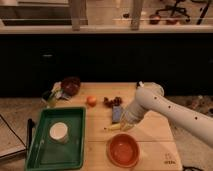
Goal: Place banana in red bowl
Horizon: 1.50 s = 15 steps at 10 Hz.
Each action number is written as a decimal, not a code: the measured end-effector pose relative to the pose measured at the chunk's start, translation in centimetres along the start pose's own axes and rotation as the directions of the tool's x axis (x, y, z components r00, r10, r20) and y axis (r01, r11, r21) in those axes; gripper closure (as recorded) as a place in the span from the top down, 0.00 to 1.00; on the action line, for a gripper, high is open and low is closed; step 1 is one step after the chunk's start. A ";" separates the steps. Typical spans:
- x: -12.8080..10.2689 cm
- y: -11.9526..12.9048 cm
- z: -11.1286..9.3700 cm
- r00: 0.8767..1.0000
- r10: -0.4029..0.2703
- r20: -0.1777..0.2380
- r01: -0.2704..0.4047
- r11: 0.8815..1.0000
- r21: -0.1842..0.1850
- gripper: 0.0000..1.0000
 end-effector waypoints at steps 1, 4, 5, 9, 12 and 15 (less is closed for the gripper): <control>0.0 0.3 0.1 1.000 -0.001 0.000 0.001 1.000 -0.006 0.01; 0.3 1.2 0.4 1.000 -0.002 -0.004 0.001 1.000 -0.024 0.01; 0.3 1.4 0.6 1.000 -0.006 -0.002 0.006 1.000 -0.029 0.01; 0.8 2.4 1.1 1.000 -0.024 0.001 0.024 0.998 -0.057 0.01; 1.1 2.9 1.4 0.999 -0.047 0.007 0.047 0.995 -0.084 0.01; 1.5 3.6 1.5 0.998 -0.066 0.009 0.067 0.992 -0.105 0.01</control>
